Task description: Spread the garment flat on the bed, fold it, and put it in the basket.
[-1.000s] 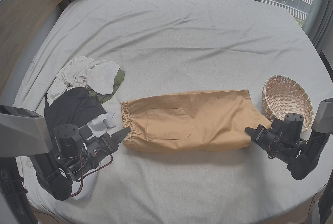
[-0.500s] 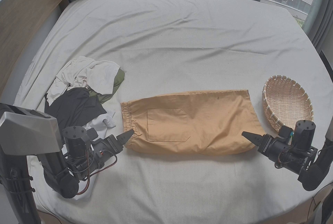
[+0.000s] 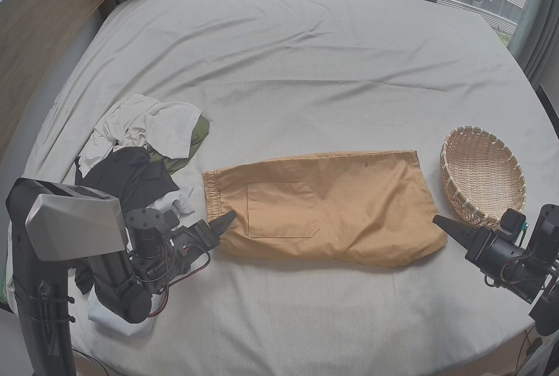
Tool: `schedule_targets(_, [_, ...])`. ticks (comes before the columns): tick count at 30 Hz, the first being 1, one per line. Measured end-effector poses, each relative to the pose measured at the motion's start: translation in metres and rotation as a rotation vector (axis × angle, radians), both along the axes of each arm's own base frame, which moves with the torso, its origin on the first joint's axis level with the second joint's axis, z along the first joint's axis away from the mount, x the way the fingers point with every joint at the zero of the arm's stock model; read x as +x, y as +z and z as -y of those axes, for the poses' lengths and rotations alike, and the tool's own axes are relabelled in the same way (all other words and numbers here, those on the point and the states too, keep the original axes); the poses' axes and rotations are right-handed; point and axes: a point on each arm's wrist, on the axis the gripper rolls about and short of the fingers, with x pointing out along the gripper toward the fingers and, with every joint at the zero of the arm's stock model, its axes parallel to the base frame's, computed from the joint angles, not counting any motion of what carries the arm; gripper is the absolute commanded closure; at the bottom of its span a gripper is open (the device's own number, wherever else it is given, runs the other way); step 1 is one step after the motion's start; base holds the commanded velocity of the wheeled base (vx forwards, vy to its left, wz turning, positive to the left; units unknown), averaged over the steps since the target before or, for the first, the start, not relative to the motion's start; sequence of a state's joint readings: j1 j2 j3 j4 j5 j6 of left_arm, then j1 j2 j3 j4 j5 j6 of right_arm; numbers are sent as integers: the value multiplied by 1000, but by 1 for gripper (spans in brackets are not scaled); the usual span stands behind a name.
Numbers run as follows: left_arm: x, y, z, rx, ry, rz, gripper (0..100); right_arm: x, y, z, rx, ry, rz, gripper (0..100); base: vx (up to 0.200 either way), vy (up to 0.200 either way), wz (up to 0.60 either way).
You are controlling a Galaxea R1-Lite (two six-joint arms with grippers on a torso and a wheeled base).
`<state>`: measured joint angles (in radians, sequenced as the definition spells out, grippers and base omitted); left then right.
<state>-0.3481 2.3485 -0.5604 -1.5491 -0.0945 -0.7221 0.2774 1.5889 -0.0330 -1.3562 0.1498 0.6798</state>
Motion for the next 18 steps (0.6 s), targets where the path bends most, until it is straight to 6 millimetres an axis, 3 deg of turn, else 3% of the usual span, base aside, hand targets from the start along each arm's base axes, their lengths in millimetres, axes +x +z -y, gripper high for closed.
schedule_targets(18, [15, 0, 17, -73, -43, 25, 0, -4, 4, -1, 10, 10, 20, 0, 0, 0, 0])
